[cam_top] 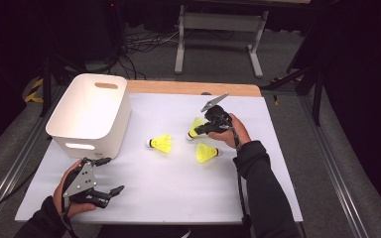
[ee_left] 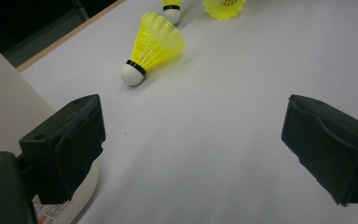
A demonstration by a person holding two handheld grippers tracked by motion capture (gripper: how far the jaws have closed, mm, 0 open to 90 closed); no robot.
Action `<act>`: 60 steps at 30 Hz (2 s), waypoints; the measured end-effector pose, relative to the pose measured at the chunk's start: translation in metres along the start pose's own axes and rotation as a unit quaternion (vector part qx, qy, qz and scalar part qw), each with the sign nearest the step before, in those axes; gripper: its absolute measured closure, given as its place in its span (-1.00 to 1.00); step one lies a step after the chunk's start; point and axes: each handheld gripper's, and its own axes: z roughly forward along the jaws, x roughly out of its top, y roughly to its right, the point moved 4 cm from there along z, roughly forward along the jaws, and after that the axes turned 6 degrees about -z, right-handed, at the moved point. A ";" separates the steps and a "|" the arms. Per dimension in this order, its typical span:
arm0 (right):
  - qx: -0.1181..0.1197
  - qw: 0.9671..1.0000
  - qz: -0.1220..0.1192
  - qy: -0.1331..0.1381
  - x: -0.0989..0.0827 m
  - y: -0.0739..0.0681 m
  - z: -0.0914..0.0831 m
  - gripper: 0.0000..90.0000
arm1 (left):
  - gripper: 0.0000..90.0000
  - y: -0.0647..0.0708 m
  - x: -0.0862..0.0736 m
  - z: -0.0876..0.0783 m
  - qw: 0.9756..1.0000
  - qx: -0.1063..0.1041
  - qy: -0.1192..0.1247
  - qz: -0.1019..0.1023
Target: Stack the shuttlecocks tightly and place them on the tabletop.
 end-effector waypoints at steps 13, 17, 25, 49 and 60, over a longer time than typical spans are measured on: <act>0.027 0.998 -0.048 0.027 0.025 -0.036 0.000 0.99 | -0.85 0.001 0.000 0.000 1.000 0.000 -0.001 0.000; 0.026 0.998 -0.062 0.014 0.030 -0.045 0.003 0.99 | -0.84 0.001 0.001 0.001 1.000 -0.002 -0.002 0.001; 0.029 0.995 -0.089 -0.019 0.041 -0.058 0.019 0.99 | -0.84 0.001 0.001 0.000 1.000 -0.003 -0.001 0.001; 0.012 0.991 -0.105 -0.088 0.041 -0.064 0.027 0.56 | -0.83 0.002 0.000 0.001 1.000 -0.003 -0.009 0.004; 0.018 0.993 -0.075 -0.092 0.029 -0.068 0.020 0.67 | -0.83 0.003 -0.001 0.003 1.000 -0.006 -0.013 0.003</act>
